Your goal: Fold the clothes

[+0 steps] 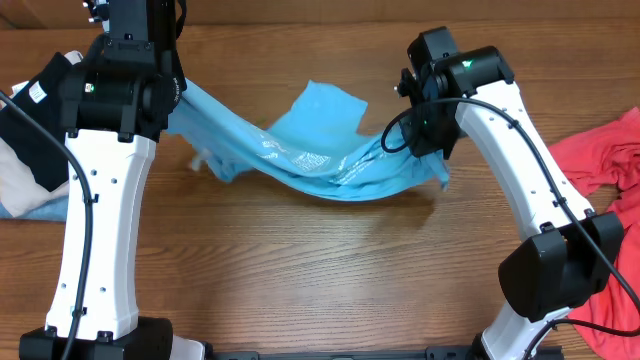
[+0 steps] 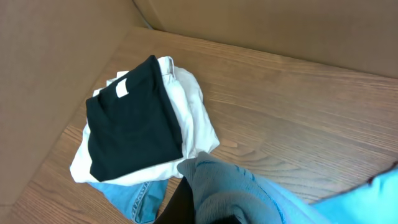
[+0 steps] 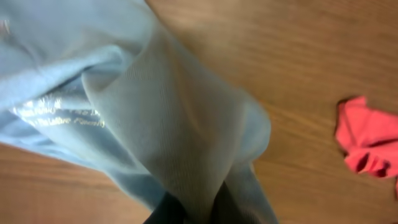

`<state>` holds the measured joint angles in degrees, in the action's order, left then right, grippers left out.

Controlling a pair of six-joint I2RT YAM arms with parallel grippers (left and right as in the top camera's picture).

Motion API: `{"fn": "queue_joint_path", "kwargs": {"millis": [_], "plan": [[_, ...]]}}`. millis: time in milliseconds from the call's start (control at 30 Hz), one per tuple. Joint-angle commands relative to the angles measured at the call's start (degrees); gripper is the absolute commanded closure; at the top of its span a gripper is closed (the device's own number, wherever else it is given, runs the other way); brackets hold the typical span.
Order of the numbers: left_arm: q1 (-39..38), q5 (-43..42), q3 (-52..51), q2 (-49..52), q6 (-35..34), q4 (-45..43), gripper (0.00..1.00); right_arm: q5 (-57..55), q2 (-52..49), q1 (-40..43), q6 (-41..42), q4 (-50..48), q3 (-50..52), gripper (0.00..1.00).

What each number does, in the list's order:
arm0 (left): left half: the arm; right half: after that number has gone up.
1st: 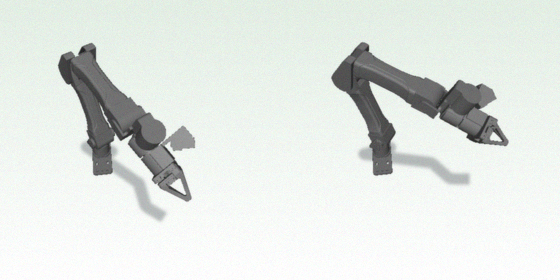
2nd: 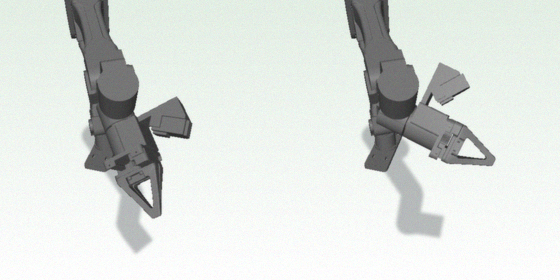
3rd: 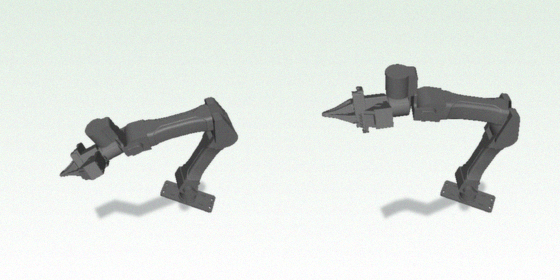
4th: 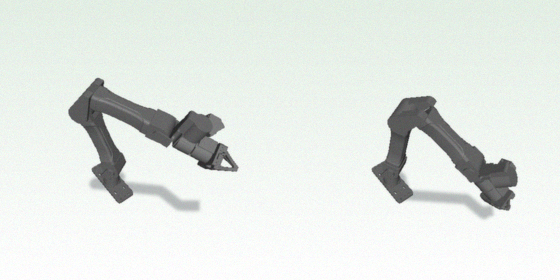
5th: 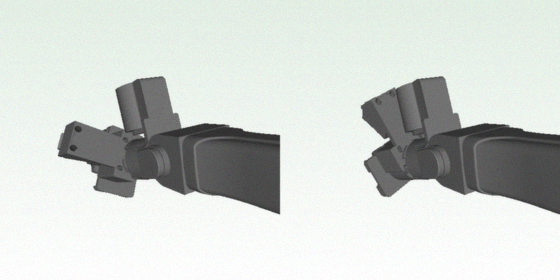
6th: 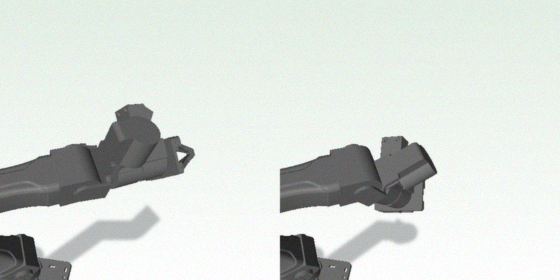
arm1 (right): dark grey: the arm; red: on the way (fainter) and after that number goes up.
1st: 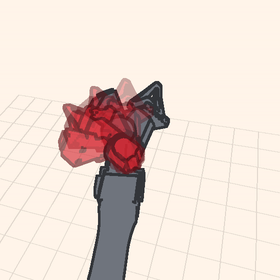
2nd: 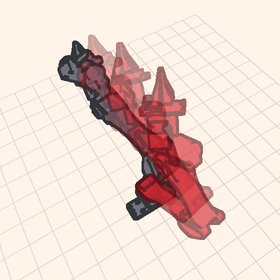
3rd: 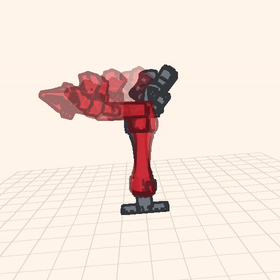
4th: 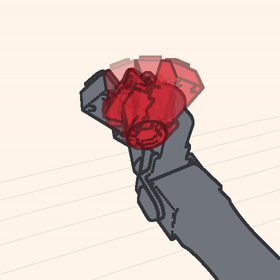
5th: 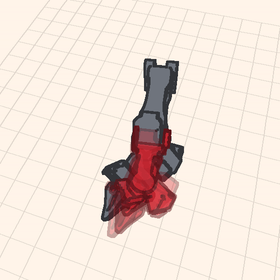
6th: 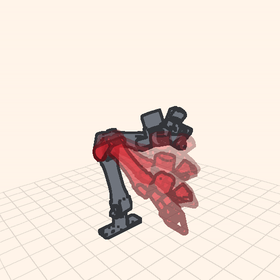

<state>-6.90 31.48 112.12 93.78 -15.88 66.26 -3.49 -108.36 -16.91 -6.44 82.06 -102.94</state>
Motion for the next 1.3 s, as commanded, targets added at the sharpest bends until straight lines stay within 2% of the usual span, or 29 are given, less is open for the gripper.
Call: {"fn": "queue_joint_path", "kwargs": {"millis": [0, 200, 333, 367, 433, 500, 767, 933, 1267], "plan": [[-0.2, 0.0, 0.9, -0.9, 0.0, -0.1, 0.96, 1.2, 1.3, 0.2, -1.4, -1.5, 2.5, 0.96], [-0.2, 0.0, 0.9, -0.9, 0.0, 0.0, 0.96, 1.2, 1.0, 0.8, -7.0, -6.8, 5.2, 0.94], [-0.2, -0.9, 0.9, -0.9, 0.0, 0.0, 0.96, 1.0, 0.7, 1.6, -8.6, -15.8, 6.5, 0.92], [-0.2, -1.2, 0.9, -0.9, 0.0, 0.0, 0.96, 0.8, 0.7, 1.7, -8.6, -19.2, 7.0, 0.86], [-0.2, -1.4, 0.9, -0.9, 0.0, 0.2, 0.96, 0.6, 0.7, 2.1, -8.0, -25.6, 8.0, 0.56], [-0.2, -1.4, 0.9, -0.9, 0.0, 0.2, 0.96, 0.7, 0.7, 2.4, -5.5, -29.4, 9.0, 0.53], [-0.2, -1.5, 0.9, -0.9, 0.0, 0.2, 0.96, 3.8, 0.5, 2.4, -5.3, -25.6, 9.1, 0.53], [-0.2, -1.5, 0.9, -0.9, 0.0, 0.3, 0.96, 9.8, -0.1, 2.4, -5.3, -22.8, 10.5, 0.61], [-0.2, -1.7, 0.9, -0.9, -1.1, 0.9, 0.96, 9.6, -5.6, 2.4, -1.2, -39.4, 22.4, 0.62]]}}
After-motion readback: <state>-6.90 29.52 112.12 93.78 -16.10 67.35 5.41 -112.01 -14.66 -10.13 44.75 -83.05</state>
